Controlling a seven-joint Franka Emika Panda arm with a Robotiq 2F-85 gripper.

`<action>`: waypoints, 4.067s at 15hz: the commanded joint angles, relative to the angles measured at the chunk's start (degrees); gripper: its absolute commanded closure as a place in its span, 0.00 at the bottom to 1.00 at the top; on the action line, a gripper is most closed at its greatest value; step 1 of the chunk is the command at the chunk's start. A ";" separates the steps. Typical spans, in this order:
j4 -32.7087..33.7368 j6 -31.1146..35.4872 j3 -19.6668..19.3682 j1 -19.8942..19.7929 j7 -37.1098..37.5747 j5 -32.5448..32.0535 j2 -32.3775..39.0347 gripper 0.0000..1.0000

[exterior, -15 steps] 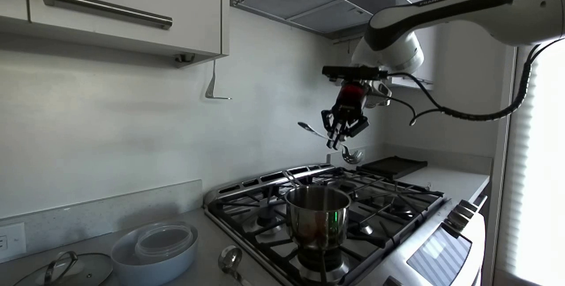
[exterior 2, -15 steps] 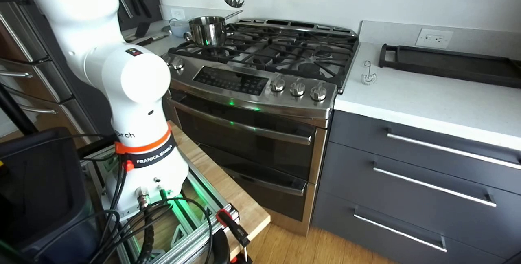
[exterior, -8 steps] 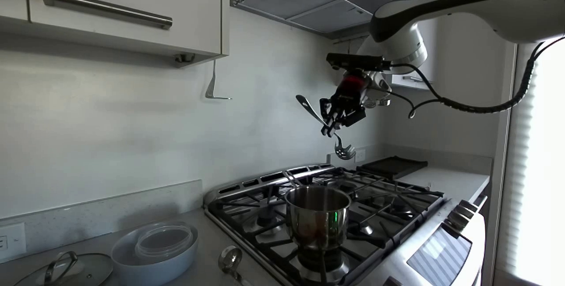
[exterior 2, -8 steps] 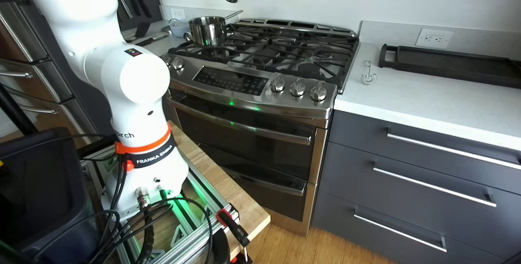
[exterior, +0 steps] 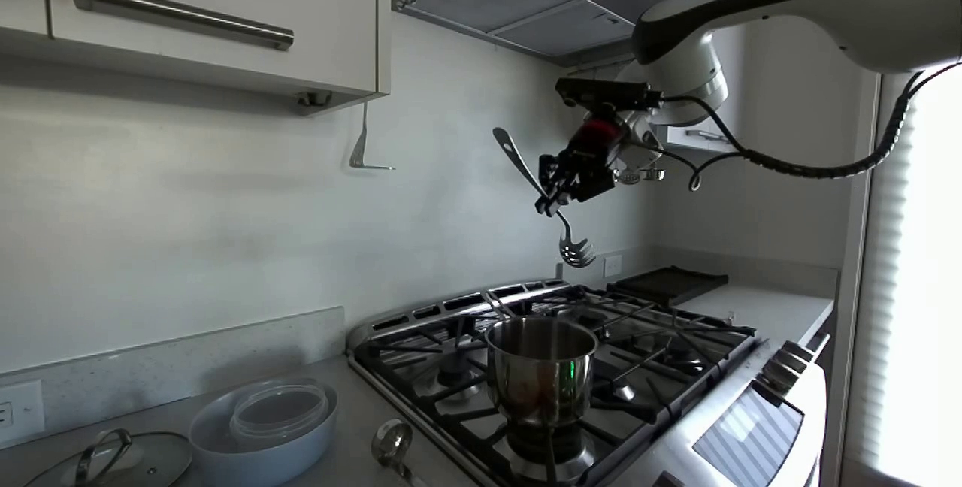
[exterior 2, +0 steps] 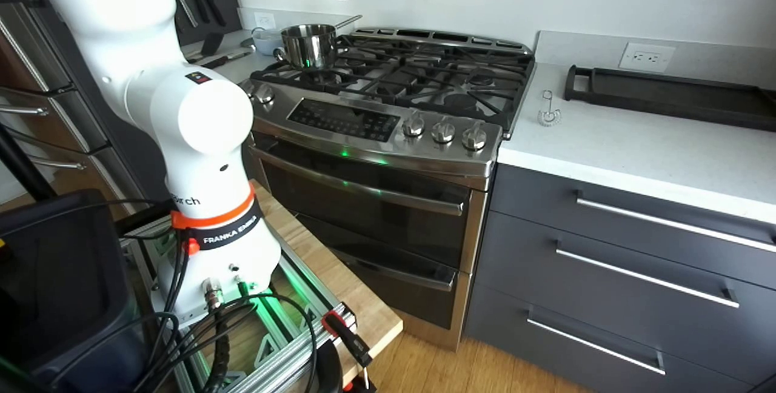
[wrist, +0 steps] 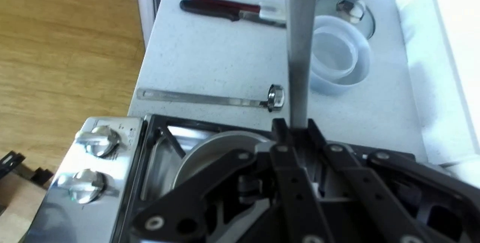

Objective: Remove the silver utensil from the pot and hang it on the hook at the top left

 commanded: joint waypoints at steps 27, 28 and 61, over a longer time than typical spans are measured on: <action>7.65 11.06 -0.92 -1.69 3.99 30.66 2.66 0.97; 8.45 10.92 -0.84 -1.64 4.86 30.64 3.15 0.97; 29.47 18.53 2.14 4.06 10.92 30.51 19.01 0.97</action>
